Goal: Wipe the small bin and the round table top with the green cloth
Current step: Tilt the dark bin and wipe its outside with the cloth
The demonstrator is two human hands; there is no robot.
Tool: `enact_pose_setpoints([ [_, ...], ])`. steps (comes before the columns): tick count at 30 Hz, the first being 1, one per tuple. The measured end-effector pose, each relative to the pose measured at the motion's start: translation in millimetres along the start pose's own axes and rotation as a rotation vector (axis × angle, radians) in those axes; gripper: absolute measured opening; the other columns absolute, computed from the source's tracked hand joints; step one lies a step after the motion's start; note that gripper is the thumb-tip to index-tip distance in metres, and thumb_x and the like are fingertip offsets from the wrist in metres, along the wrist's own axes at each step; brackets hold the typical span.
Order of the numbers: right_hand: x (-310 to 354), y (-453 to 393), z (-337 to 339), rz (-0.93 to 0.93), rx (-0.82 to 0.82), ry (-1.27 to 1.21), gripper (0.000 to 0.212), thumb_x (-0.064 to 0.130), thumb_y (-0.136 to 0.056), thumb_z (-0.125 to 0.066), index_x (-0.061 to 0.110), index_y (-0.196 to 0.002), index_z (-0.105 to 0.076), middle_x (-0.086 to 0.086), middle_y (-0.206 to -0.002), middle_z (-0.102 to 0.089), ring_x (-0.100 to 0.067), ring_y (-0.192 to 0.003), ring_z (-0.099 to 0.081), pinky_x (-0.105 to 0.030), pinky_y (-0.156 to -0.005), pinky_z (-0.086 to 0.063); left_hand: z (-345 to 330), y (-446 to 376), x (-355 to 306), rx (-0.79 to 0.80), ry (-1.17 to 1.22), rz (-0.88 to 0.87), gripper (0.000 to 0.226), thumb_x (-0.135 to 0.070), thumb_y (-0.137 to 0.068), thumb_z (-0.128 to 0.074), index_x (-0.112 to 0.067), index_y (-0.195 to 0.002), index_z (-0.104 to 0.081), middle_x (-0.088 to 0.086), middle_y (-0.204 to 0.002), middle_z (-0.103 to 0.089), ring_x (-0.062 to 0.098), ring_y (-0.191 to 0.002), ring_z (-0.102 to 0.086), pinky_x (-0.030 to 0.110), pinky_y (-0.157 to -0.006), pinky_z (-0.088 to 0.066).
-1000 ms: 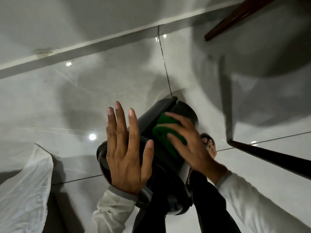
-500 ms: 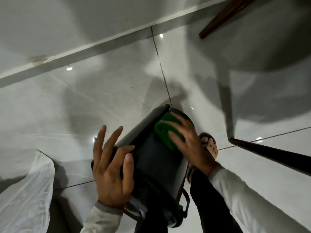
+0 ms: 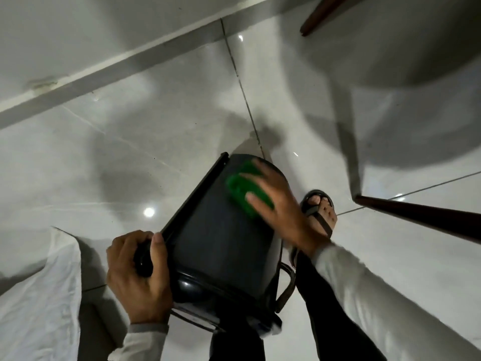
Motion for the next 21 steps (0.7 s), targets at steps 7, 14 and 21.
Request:
enact_pose_setpoints([
  [7,30,19,-14,0.056,0.091,-0.240,0.043,0.034,-0.105,-0.058,0.035,-0.148,-0.058,0.007,-0.178,-0.022,-0.018,-0.167,-0.015,-0.033,-0.134,-0.013,8,-4,40,-0.137,0.126,0.202,0.038,-0.028,-0.093,-0.056,0.008,-0.088,-0.067,0.013,-0.080,-0.062,0.030,-0.081,-0.059,0.035,-0.076,-0.045],
  [14,-12,20,-8,0.057,-0.021,-0.153,0.043,0.021,-0.110,-0.052,0.021,-0.153,-0.050,-0.015,-0.170,-0.038,-0.033,-0.161,-0.034,-0.018,-0.129,-0.027,16,14,56,-0.113,0.053,0.161,0.037,-0.026,-0.096,-0.052,0.007,-0.084,-0.064,0.020,-0.081,-0.062,0.036,-0.080,-0.057,0.050,-0.076,-0.045],
  [21,-12,32,-10,-0.030,0.096,-0.446,0.038,0.038,-0.106,-0.060,0.050,-0.143,-0.057,0.024,-0.173,-0.025,0.000,-0.163,-0.022,-0.037,-0.136,-0.022,20,8,69,-0.200,0.164,0.271,0.048,-0.033,-0.095,-0.050,0.011,-0.082,-0.064,-0.003,-0.062,-0.063,0.013,-0.066,-0.048,0.035,-0.066,-0.039],
])
Point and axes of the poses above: each hand's wrist, its own y-axis away from the middle knuckle, its own z-axis out of the back of the hand, x = y × z, the point moved 8 cm from there along -y, towards the middle knuckle
